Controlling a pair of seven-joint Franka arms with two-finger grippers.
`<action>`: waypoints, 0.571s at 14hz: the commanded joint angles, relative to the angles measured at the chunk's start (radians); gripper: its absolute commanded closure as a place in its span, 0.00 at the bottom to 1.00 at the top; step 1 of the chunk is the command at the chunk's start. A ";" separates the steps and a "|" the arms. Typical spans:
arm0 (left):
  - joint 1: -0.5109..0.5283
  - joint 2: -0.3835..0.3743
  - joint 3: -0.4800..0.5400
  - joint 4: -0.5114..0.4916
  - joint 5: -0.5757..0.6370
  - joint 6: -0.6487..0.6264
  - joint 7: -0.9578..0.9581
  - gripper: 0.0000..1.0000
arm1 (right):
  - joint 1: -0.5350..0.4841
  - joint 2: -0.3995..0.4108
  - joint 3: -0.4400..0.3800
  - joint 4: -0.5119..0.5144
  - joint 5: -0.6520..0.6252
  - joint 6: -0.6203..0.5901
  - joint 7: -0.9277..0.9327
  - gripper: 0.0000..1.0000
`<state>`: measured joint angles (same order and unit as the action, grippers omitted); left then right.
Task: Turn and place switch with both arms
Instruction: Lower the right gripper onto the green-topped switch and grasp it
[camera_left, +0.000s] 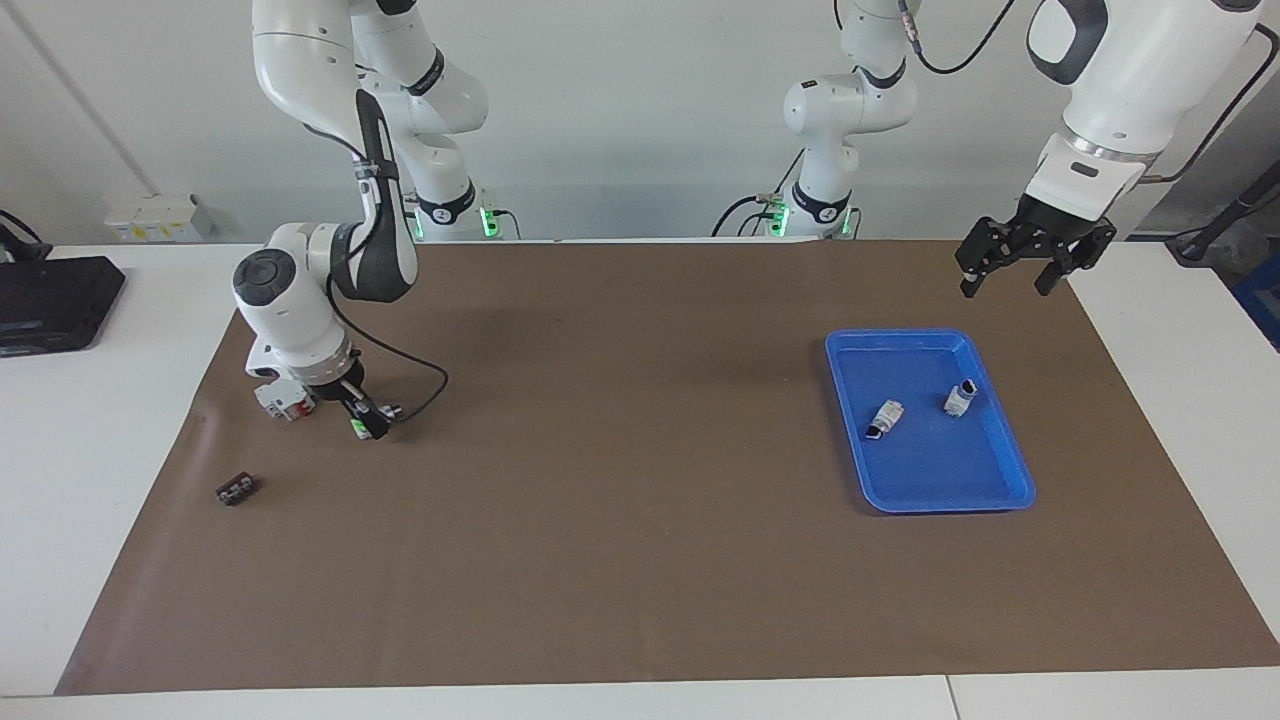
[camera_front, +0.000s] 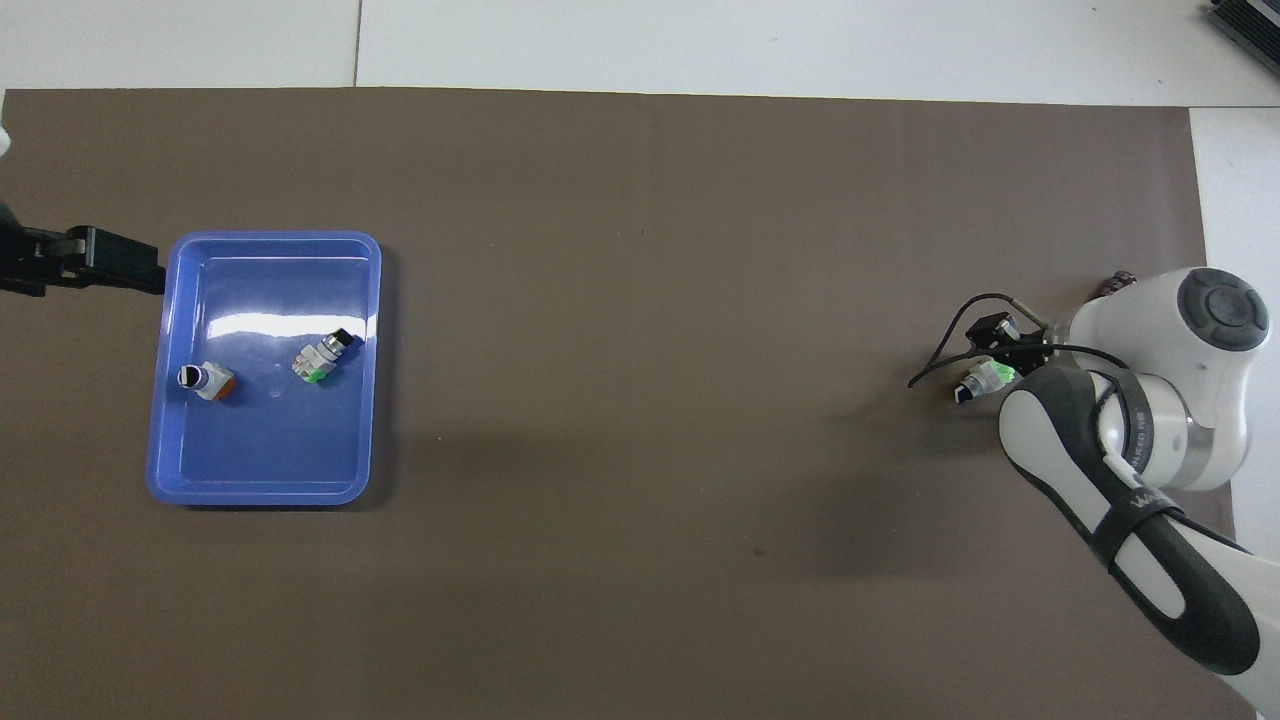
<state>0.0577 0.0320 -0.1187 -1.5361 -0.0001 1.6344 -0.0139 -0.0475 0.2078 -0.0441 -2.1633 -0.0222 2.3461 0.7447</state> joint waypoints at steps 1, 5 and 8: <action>0.002 -0.026 0.005 -0.029 -0.014 0.004 0.006 0.00 | -0.014 -0.007 0.009 -0.036 0.007 0.042 0.008 0.02; 0.002 -0.026 0.005 -0.029 -0.014 0.004 0.006 0.00 | -0.014 0.005 0.010 -0.036 0.005 0.045 0.004 0.64; 0.002 -0.026 0.005 -0.029 -0.014 0.004 0.006 0.00 | -0.020 0.008 0.010 -0.018 0.007 0.029 -0.095 1.00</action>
<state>0.0577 0.0320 -0.1187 -1.5363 -0.0001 1.6344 -0.0139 -0.0503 0.2133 -0.0424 -2.1871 -0.0225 2.3670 0.7272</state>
